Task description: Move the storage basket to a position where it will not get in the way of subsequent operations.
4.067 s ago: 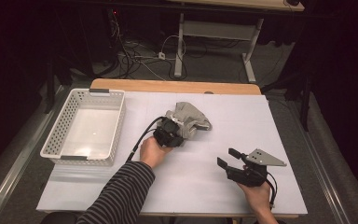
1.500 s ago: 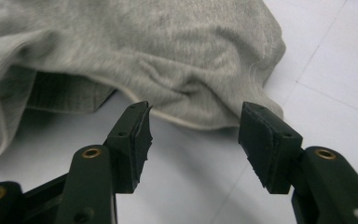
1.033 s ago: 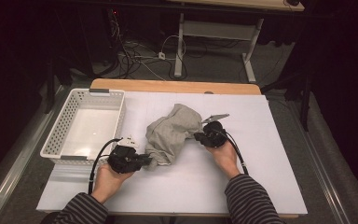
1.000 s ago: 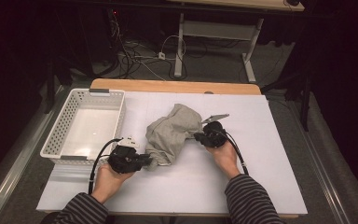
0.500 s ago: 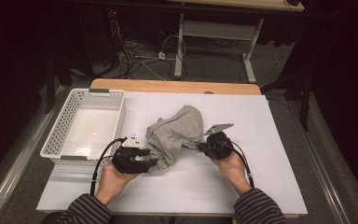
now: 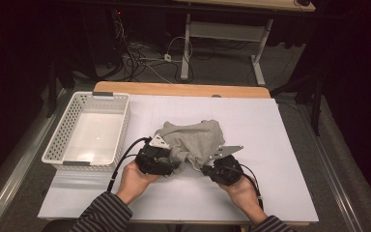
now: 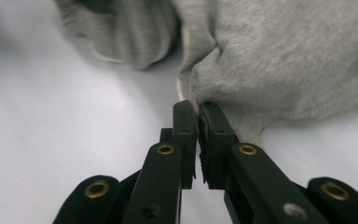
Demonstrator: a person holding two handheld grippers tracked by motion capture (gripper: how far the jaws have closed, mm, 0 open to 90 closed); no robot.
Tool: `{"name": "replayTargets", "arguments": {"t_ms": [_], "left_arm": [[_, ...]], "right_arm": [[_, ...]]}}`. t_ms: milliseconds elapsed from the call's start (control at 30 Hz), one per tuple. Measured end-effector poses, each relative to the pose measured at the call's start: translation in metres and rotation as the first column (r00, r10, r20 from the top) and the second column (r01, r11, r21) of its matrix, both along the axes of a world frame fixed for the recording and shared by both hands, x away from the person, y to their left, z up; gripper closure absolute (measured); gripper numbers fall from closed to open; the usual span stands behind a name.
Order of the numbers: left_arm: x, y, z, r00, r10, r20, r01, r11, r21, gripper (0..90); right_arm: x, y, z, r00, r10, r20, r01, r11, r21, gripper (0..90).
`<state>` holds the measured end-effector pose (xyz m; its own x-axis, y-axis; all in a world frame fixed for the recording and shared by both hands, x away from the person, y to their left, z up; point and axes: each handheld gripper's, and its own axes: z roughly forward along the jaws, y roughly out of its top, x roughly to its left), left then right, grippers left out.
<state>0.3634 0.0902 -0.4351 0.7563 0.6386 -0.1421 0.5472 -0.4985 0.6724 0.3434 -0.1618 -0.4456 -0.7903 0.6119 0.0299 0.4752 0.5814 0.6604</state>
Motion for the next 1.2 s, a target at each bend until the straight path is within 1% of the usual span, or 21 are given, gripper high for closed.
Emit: {"name": "replayTargets", "arguments": {"t_ms": [67, 100, 133, 167, 267, 300, 333, 367, 400, 433, 467, 667, 733, 833, 900, 933, 967, 1033, 1133, 1167, 1200], "left_arm": [[0.007, -0.002, -0.005, 0.9998, 0.021, -0.002, -0.021, 0.9997, 0.008, 41.8], [0.01, -0.002, -0.007, 0.9994, 0.029, -0.017, -0.029, 0.9996, 0.005, 45.8], [0.013, -0.002, -0.01, 0.9992, 0.025, -0.032, -0.025, 0.9997, 0.005, 59.7], [0.016, -0.002, -0.012, 0.9986, 0.019, -0.05, -0.019, 0.9998, 0.008, 59.7], [0.02, -0.002, -0.017, 0.9958, -0.001, -0.091, 0.003, 0.9997, 0.025, 77.2], [0.019, -0.002, -0.017, 0.9951, -0.007, -0.099, 0.01, 0.9995, 0.031, 80.2], [0.018, -0.002, -0.016, 0.9951, -0.012, -0.098, 0.016, 0.9992, 0.037, 81.5], [0.016, -0.001, -0.015, 0.9955, -0.017, -0.093, 0.021, 0.9988, 0.043, 82.1], [0.014, 0.0, -0.014, 0.9956, -0.027, -0.089, 0.032, 0.9982, 0.05, 82.6], [0.012, 0.001, -0.013, 0.9958, -0.034, -0.085, 0.038, 0.9978, 0.055, 82.6], [0.01, 0.002, -0.013, 0.9956, -0.041, -0.084, 0.046, 0.9974, 0.056, 82.6], [0.0, 0.014, -0.012, 0.996, -0.049, -0.075, 0.053, 0.9965, 0.064, 82.6], [-0.004, 0.018, -0.011, 0.9961, -0.049, -0.074, 0.054, 0.9961, 0.069, 82.6], [-0.011, 0.026, -0.009, 0.9967, -0.049, -0.064, 0.053, 0.9959, 0.074, 82.6], [-0.014, 0.033, -0.009, 0.9968, -0.046, -0.065, 0.05, 0.9967, 0.064, 82.6], [-0.015, 0.036, -0.01, 0.9969, -0.043, -0.066, 0.047, 0.9973, 0.057, 82.6], [-0.016, 0.038, -0.011, 0.9969, -0.038, -0.069, 0.042, 0.998, 0.048, 82.6], [-0.015, 0.042, -0.012, 0.9966, -0.032, -0.076, 0.035, 0.9987, 0.038, 82.6], [-0.015, 0.045, -0.012, 0.9974, -0.023, -0.069, 0.027, 0.9985, 0.049, 82.6], [-0.014, 0.045, -0.012, 0.9975, -0.02, -0.068, 0.023, 0.9987, 0.046, 82.6], [-0.014, 0.046, -0.012, 0.9976, -0.015, -0.068, 0.018, 0.9988, 0.045, 82.6]], "right_arm": [[-0.004, 0.001, -0.001, 0.9999, 0.012, -0.001, -0.012, 1.0, 0.011, 86.5], [-0.005, 0.001, -0.002, 0.9999, 0.014, -0.003, -0.014, 1.0, 0.022, 86.5], [-0.004, 0.001, -0.004, 0.9999, 0.009, -0.012, -0.008, 0.999, 0.031, 86.0], [-0.004, 0.001, -0.004, 0.9999, 0.009, -0.012, -0.008, 0.999, 0.031, 86.0], [-0.003, -0.001, -0.004, 1.0, 0.003, -0.009, -0.002, 0.999, 0.046, 83.9], [-0.002, -0.002, -0.004, 1.0, -0.002, -0.009, 0.002, 0.999, 0.052, 80.6], [-0.002, -0.003, -0.004, 0.9999, -0.012, -0.01, 0.012, 0.998, 0.061, 73.9], [-0.002, -0.004, -0.004, 0.9997, -0.023, -0.011, 0.023, 0.997, 0.069, 66.6], [-0.003, -0.008, -0.003, 0.9991, -0.041, -0.014, 0.042, 0.995, 0.09, 63.3], [-0.003, -0.008, -0.003, 0.9991, -0.041, -0.014, 0.042, 0.995, 0.09, 63.3], [-0.005, -0.013, 0.0, 0.9983, -0.057, 0.007, 0.056, 0.994, 0.096, 59.9], [-0.003, -0.029, 0.009, 0.9936, -0.107, 0.037, 0.101, 0.986, 0.132, 57.8], [0.004, -0.033, 0.016, 0.9905, -0.115, 0.076, 0.103, 0.985, 0.137, 56.2], [0.012, -0.034, 0.021, 0.987, -0.13, 0.095, 0.117, 0.984, 0.132, 55.7], [0.022, -0.034, 0.026, 0.9848, -0.143, 0.098, 0.131, 0.984, 0.123, 55.6], [0.032, -0.031, 0.028, 0.9828, -0.159, 0.093, 0.15, 0.984, 0.097, 55.5], [0.032, -0.031, 0.028, 0.9828, -0.159, 0.093, 0.15, 0.984, 0.097, 55.5], [0.043, -0.028, 0.027, 0.9807, -0.176, 0.086, 0.169, 0.982, 0.079, 55.3], [0.056, -0.02, 0.019, 0.9785, -0.199, 0.054, 0.196, 0.979, 0.056, 54.1], [0.056, -0.02, 0.019, 0.9785, -0.199, 0.054, 0.196, 0.979, 0.056, 54.1], [0.059, -0.016, 0.012, 0.9789, -0.202, 0.029, 0.201, 0.979, 0.042, 54.1]]}}
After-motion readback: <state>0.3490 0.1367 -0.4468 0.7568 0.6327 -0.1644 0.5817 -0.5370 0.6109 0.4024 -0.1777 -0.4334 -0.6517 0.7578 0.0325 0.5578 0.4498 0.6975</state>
